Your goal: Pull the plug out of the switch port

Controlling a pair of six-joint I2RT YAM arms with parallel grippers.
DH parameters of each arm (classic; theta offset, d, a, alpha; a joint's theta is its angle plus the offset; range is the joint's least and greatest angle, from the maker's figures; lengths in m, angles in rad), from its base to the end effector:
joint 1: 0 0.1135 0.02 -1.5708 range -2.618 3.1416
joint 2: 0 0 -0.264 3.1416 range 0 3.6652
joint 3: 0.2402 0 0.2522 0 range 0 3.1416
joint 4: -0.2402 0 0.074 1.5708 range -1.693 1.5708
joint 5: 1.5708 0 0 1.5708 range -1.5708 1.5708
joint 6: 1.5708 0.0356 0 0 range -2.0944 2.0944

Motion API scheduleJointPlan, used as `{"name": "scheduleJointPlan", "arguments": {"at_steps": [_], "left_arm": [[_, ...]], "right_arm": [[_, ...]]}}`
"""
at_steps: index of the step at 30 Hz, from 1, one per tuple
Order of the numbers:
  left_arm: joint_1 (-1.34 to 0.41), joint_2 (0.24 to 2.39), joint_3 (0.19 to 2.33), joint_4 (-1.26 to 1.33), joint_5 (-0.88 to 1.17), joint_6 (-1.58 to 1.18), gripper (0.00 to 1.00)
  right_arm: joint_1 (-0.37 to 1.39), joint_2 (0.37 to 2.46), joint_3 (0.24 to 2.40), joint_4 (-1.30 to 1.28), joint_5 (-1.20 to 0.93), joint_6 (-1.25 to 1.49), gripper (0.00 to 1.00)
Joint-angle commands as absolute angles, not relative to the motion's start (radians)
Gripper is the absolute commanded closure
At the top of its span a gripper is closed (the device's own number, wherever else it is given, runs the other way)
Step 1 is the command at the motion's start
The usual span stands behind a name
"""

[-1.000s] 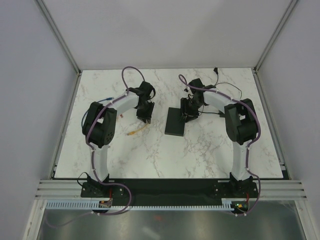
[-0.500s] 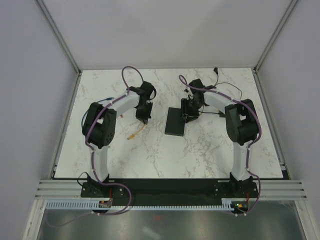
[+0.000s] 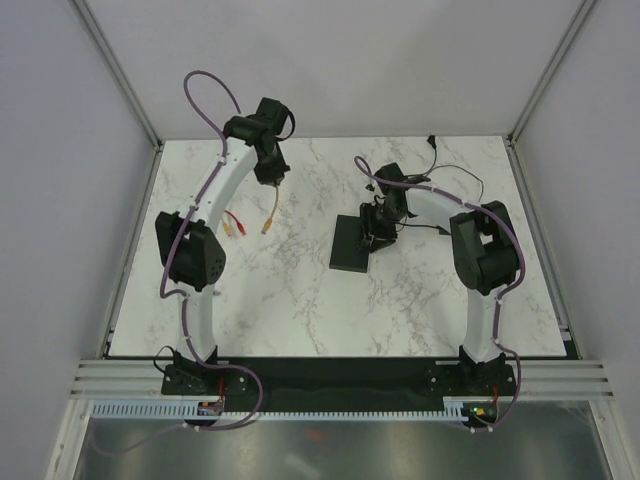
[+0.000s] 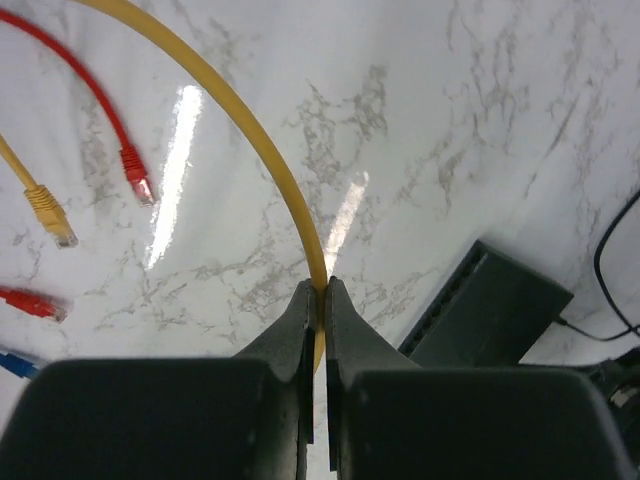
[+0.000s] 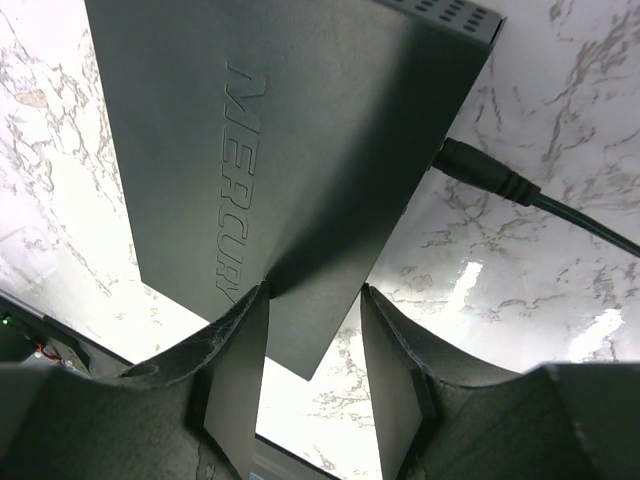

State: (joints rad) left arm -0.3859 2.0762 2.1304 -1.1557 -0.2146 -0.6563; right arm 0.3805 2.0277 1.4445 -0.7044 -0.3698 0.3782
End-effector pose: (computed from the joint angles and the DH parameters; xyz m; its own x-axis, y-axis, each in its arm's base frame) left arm 0.4090 -0.1580 0.3207 -0.8246 -0.3085 -0.4742 -0.2835 0.9507 -0.1255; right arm 0.3703 0.1620 0.1627 -0.9910 -0.0256 -0.1315 -0.0798 0.9014 0.4257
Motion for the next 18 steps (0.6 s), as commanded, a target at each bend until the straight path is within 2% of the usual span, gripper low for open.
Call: {"name": "scheduleJointPlan", "arguments": {"at_steps": [1, 6, 10, 14, 18], "left_arm": [[-0.301, 2.117, 2.197, -1.316, -0.310, -0.862, 0.98], [-0.241, 2.125, 2.220, -1.451, -0.430, -1.006, 0.98], [-0.163, 2.164, 2.164, -1.534, -0.364, -1.120, 0.98], [-0.109, 2.215, 2.123, -1.500, -0.272, -1.150, 0.98], [-0.042, 2.275, 2.167, -1.494, -0.213, -1.224, 0.98]], "right_arm": [[0.387, 1.971, 1.431, -0.695, -0.396, 0.384, 0.50], [0.387, 1.977, 1.433, -0.695, -0.399, 0.384, 0.50], [0.387, 1.990, 1.443, -0.696, -0.400, 0.387, 0.51], [0.387, 1.991, 1.439, -0.696, -0.388, 0.384, 0.51], [0.388, 1.993, 1.448, -0.701, -0.377, 0.380, 0.51]]}}
